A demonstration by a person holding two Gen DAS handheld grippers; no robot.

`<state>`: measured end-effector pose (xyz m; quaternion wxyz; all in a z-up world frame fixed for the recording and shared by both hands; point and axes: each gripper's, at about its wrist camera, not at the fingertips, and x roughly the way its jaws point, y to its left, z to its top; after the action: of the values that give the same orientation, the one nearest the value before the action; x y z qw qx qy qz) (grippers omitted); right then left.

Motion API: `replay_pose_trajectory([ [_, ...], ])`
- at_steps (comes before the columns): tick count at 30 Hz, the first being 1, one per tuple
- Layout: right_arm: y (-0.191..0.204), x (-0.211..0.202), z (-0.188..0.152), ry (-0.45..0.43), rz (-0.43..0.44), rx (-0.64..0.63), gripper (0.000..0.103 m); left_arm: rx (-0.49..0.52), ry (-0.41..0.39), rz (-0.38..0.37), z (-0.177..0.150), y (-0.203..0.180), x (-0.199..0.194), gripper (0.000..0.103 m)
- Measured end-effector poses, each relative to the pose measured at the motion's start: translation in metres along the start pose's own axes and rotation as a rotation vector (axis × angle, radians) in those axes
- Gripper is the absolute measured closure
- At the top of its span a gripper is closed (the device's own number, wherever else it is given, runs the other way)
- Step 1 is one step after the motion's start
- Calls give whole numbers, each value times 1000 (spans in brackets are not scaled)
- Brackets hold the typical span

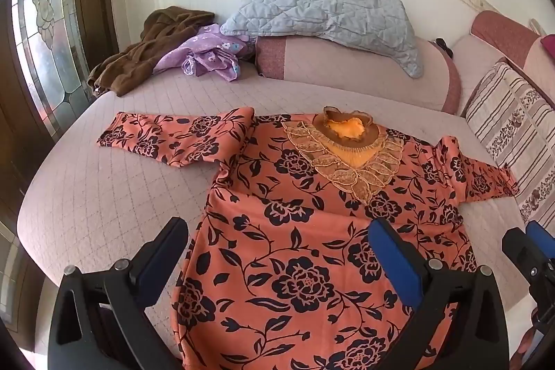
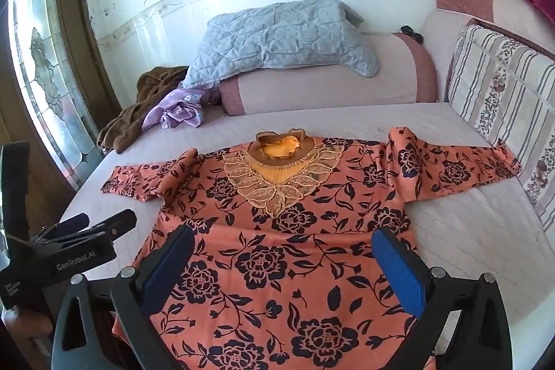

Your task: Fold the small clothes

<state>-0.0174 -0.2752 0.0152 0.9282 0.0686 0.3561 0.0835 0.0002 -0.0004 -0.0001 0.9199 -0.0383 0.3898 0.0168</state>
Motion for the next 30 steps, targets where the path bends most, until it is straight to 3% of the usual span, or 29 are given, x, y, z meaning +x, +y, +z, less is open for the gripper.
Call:
replay_pose_trajectory([
  [20,1,5,4,-20,-11,-3,0,10,0,-12,2,-3,1,0],
  [30,6,10,3,-14,-8,-2,0,32,-39,13,1,-3,2,0],
])
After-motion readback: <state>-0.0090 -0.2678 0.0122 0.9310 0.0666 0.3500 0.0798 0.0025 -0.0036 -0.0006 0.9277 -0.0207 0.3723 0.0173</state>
